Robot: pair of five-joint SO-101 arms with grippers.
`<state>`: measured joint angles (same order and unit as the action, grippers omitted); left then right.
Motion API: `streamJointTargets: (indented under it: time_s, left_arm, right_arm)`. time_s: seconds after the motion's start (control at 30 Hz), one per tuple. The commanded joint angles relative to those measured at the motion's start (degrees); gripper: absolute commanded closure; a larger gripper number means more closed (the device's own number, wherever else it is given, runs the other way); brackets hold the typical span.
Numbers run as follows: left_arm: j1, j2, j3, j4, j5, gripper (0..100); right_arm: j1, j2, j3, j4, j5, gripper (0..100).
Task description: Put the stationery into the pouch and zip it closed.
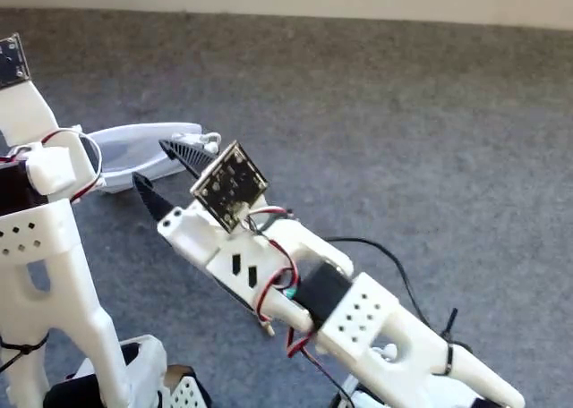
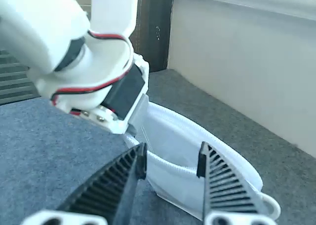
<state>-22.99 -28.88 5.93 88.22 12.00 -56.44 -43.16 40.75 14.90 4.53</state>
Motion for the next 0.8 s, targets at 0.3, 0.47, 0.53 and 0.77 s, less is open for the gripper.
streamJointTargets:
  time_s: [0.3, 0.47, 0.53, 0.77]
  left_arm:
    - [-0.7, -0.5, -1.0, -1.1, 1.0, 99]
    - [-1.1, -0.5, -1.4, -1.2, 1.0, 99]
    - [-2.8, -0.5, -1.8, -1.3, 1.0, 99]
    - [-7.0, -0.5, -3.2, -1.2, 1.0, 99]
  right_arm:
    - [-0.6, -14.9, 15.6, 14.9, -0.1, 84.2]
    - [-0.6, -15.7, 22.3, 14.9, -0.1, 84.2]
    - [-0.6, -15.2, 23.3, 14.9, -0.1, 84.2]
    - [-0.5, -0.1, 20.2, 13.6, -3.8, 84.2]
